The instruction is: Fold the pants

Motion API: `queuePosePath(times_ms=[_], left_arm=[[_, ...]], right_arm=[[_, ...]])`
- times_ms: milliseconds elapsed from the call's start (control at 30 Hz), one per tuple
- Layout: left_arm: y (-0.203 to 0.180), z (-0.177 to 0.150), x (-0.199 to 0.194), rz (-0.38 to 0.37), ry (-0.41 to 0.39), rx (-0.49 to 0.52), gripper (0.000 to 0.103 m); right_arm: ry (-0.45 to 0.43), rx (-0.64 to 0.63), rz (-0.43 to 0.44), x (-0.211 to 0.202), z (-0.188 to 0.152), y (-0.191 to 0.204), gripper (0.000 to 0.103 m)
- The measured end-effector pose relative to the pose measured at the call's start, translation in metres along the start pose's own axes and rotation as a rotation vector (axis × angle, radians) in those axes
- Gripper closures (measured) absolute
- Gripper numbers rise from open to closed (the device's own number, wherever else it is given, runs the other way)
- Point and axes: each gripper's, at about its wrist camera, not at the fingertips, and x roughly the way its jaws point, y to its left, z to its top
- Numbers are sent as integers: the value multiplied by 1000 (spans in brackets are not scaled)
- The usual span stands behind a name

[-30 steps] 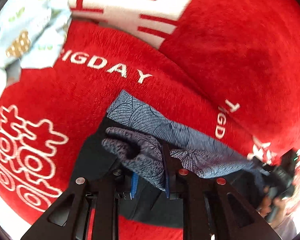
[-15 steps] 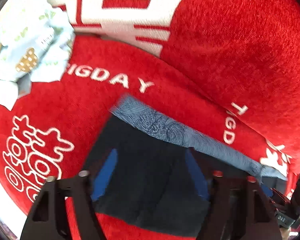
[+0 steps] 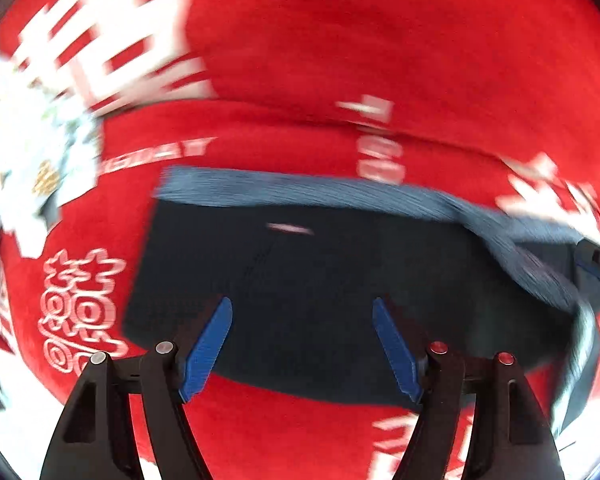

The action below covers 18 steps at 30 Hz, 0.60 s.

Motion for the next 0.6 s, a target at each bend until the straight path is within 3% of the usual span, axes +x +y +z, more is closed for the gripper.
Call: queuePosePath(times_ms=[167,300,400,600], left_arm=[[-100,-27,6,-187,78,140,29],[-173,-48,15,-390,165,192,29],[-214,-56,20,-459,200,248,29],[-266,-67,16,-548,222,339,29]], right_arm=[[-3,160,15,-64,-71,-66,39],[-8,344,-43,-110,-156,-131,39],[4,482,-110,-132,-216,-174,39],[-39,698,-61,-138,-297,-212,39]])
